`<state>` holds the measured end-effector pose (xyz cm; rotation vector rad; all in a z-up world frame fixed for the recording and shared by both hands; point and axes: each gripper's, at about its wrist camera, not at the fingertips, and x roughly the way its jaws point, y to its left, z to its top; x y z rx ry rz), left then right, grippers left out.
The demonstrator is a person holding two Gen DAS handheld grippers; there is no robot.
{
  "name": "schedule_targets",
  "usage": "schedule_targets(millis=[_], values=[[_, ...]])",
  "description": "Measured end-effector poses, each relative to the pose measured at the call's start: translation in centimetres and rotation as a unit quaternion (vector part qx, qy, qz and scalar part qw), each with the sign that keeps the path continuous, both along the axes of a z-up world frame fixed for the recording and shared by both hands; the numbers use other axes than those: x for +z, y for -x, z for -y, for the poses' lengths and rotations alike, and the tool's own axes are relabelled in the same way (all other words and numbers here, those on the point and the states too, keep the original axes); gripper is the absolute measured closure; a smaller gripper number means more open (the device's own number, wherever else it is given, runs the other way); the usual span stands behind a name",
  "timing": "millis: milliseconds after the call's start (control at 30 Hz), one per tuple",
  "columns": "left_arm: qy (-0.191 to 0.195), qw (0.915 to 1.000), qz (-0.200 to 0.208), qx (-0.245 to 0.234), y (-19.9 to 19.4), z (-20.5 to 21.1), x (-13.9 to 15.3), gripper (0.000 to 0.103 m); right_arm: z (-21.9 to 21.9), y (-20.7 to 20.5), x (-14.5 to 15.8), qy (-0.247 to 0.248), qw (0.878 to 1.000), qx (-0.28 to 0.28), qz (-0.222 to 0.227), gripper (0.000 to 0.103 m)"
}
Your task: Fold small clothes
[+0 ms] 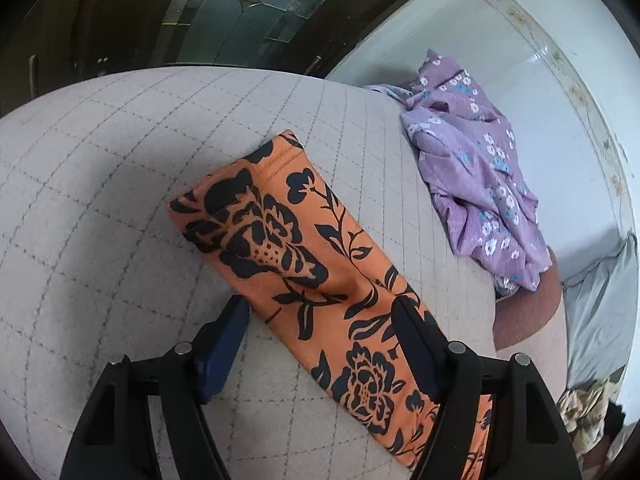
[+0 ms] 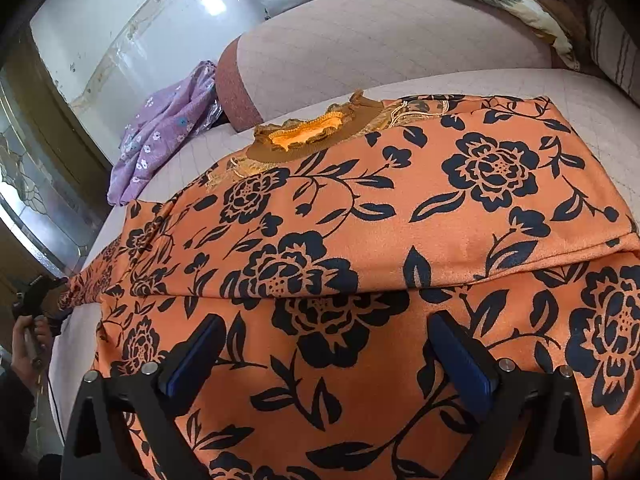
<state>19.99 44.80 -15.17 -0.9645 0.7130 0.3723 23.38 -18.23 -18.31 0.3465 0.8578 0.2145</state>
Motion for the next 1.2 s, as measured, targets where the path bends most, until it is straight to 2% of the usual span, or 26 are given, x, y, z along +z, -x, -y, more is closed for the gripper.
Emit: schedule_targets(millis=[100, 167, 200, 233, 300, 367, 400, 467, 567, 600, 633, 667, 700, 767, 800, 867, 900, 933, 967, 1000, 1033, 1067, 1100, 1167, 1200], values=[[0.001, 1.0, 0.0, 0.006, -0.1, -0.2, -0.1, 0.03, -0.1, -0.1, 0.0, 0.0, 1.0, 0.0, 0.001, 0.0], [-0.016, 0.9993, -0.028, 0.018, -0.4, -0.6, -0.1, 0.05, -0.2, -0.2, 0.0, 0.0, 1.0, 0.0, 0.001, 0.0], [-0.024, 0.9985, -0.043, 0.024, -0.4, -0.9, -0.2, 0.076, -0.1, -0.1, 0.0, -0.001, 1.0, 0.0, 0.001, 0.0], [-0.036, 0.9967, -0.065, 0.033, -0.6, -1.2, -0.4, 0.096, 0.0, -0.1, 0.1, -0.003, 1.0, -0.001, 0.001, 0.0], [-0.05, 0.9954, -0.076, 0.031, -1.2, -1.5, -0.7, 0.096, 0.0, -0.1, 0.1, -0.004, 1.0, -0.001, 0.002, 0.0], [-0.091, 0.9909, -0.096, 0.021, -2.1, -0.6, 0.2, 0.097, 0.0, -0.1, 0.0, -0.003, 1.0, -0.001, 0.002, 0.0], [-0.117, 0.9879, -0.101, 0.015, -2.4, 0.3, 1.1, 0.098, 0.0, -0.1, 0.0, -0.004, 1.0, -0.001, 0.002, 0.0], [-0.196, 0.9782, -0.068, -0.015, -3.0, 3.6, 5.0, 0.098, 0.0, -0.1, 0.0, -0.004, 1.0, -0.001, 0.002, 0.0], [-0.291, 0.953, 0.005, -0.084, -3.3, 10.6, 11.4, 0.098, 0.2, 0.0, 0.0, -0.008, 1.0, -0.002, 0.004, 0.0], [-0.317, 0.94, 0.045, -0.117, -3.2, 14.2, 14.1, 0.098, 0.2, 0.0, 0.0, -0.01, 1.0, -0.003, 0.005, 0.0], [-0.331, 0.93, 0.074, -0.142, -3.0, 17.1, 16.0, 0.098, 0.2, 0.0, 0.0, -0.013, 1.0, -0.003, 0.006, 0.0], [-0.342, 0.916, 0.114, -0.176, -2.7, 21.1, 18.4, 0.098, 0.4, 0.0, 0.0, -0.016, 1.0, -0.004, 0.007, 0.0], [-0.343, 0.9085, 0.135, -0.196, -2.8, 23.5, 19.6, 0.098, 0.4, 0.0, 0.0, -0.019, 1.0, -0.004, 0.008, 0.0], [-0.336, 0.8825, 0.192, -0.267, -2.6, 31.5, 22.3, 0.098, 0.6, 0.1, 0.0, -0.025, 1.0, -0.005, 0.01, 0.0], [-0.321, 0.8729, 0.209, -0.303, -2.8, 34.9, 22.8, 0.097, 0.8, 0.2, 0.0, -0.031, 0.999, -0.005, 0.011, 0.001], [-0.282, 0.8558, 0.215, -0.376, -3.6, 40.5, 22.5, 0.092, 1.1, 0.3, 0.1, -0.041, 0.999, -0.006, 0.013, 0.001], [-0.262, 0.8395, 0.205, -0.429, -4.1, 44.3, 21.5, 0.079, 1.2, 0.3, 0.1, -0.046, 0.999, -0.006, 0.015, 0.001], [-0.267, 0.8216, 0.183, -0.469, -4.4, 47.6, 20.0, 0.04, 1.4, 0.3, 0.1, -0.051, 0.999, -0.007, 0.016, 0.001], [-0.287, 0.8054, 0.155, -0.495, -4.6, 50.1, 18.1, 0.023, 1.6, 0.4, 0.1, -0.057, 0.998, -0.007, 0.017, 0.001], [-0.302, 0.799, 0.139, -0.501, -4.6, 51.1, 16.7, 0.017, 1.7, 0.5, 0.2, -0.062, 0.998, -0.007, 0.018, 0.001], [-0.315, 0.791, 0.102, -0.515, -4.6, 52.0, 14.2, 0.017, 1.9, 0.6, 0.2, -0.069, 0.997, -0.008, 0.02, 0.001], [-0.31, 0.7901, 0.073, -0.524, -4.6, 52.0, 12.5, 0.017, 2.1, 0.7, 0.2, -0.075, 0.997, -0.008, 0.021, 0.001], [-0.302, 0.7956, 0.058, -0.522, -4.8, 51.2, 11.4, 0.017, 2.3, 0.8, 0.2, -0.082, 0.996, -0.008, 0.023, 0.001], [-0.293, 0.8233, 0.03, -0.485, -4.4, 48.4, 9.5, 0.017, 2.6, 0.9, 0.2, -0.092, 0.995, -0.009, 0.023, 0.001], [-0.289, 0.8414, 0.014, -0.456, -4.4, 46.3, 8.6, 0.017, 2.7, 0.9, 0.3, -0.094, 0.995, -0.01, 0.023, 0.001]])
